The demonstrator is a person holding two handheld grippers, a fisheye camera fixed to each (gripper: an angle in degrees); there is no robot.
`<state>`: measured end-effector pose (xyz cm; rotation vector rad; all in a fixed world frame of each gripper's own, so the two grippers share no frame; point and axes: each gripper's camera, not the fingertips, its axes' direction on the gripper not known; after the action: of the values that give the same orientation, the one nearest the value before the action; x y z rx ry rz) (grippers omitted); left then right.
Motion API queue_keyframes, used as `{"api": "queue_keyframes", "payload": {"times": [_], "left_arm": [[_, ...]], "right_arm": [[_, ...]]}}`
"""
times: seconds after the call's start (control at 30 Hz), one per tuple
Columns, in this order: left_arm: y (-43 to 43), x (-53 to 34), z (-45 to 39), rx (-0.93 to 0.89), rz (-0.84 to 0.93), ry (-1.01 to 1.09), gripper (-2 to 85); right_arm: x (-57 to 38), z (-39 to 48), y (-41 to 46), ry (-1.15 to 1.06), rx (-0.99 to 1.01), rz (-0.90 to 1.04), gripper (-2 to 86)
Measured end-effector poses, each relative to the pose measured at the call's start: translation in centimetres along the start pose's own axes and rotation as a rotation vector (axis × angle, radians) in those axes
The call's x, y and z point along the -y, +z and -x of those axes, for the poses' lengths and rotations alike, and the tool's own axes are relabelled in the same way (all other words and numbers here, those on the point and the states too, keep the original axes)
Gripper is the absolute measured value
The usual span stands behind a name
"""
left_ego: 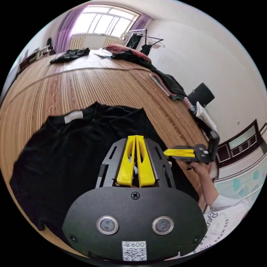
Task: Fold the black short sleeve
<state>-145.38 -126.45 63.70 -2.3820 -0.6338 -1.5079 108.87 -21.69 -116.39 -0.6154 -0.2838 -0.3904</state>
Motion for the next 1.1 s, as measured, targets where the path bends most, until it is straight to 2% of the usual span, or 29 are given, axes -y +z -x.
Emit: {"api": "queue_keyframes", "payload": {"times": [0.07,0.17,0.23,0.33,0.5,0.67,0.93,1.1], "left_arm": [[3.2,5.8,0.7,0.112,0.072,0.030,0.2],[5.2,9.4,2.9,0.106,0.132,0.017,0.5],[5.4,10.1,3.6,0.057,0.167,0.019,0.9],[3.4,9.9,5.5,0.117,0.148,-0.040,2.2],[0.5,11.2,12.3,-0.137,0.132,-0.224,5.1],[0.5,14.3,18.1,-0.299,0.177,-0.383,8.5],[-1.6,17.3,21.2,-0.380,0.151,-0.440,8.2],[-2.3,19.1,21.9,-0.364,0.160,-0.446,8.4]], "right_arm": [[-0.1,0.8,-0.4,-0.020,-0.032,-0.009,-0.8],[-0.5,2.9,-2.7,-0.051,-0.010,-0.114,-0.9],[-0.5,4.2,-2.7,-0.073,0.043,-0.140,-0.9],[-1.0,4.0,-0.2,-0.050,0.056,-0.128,-0.9],[-0.5,1.1,1.2,0.054,0.026,-0.082,-0.9],[0.0,1.1,2.2,0.002,0.012,-0.050,-0.9],[0.4,-3.3,2.2,0.060,0.116,-0.047,-0.9],[0.5,-5.8,2.1,0.090,0.168,-0.053,-0.9]]}}
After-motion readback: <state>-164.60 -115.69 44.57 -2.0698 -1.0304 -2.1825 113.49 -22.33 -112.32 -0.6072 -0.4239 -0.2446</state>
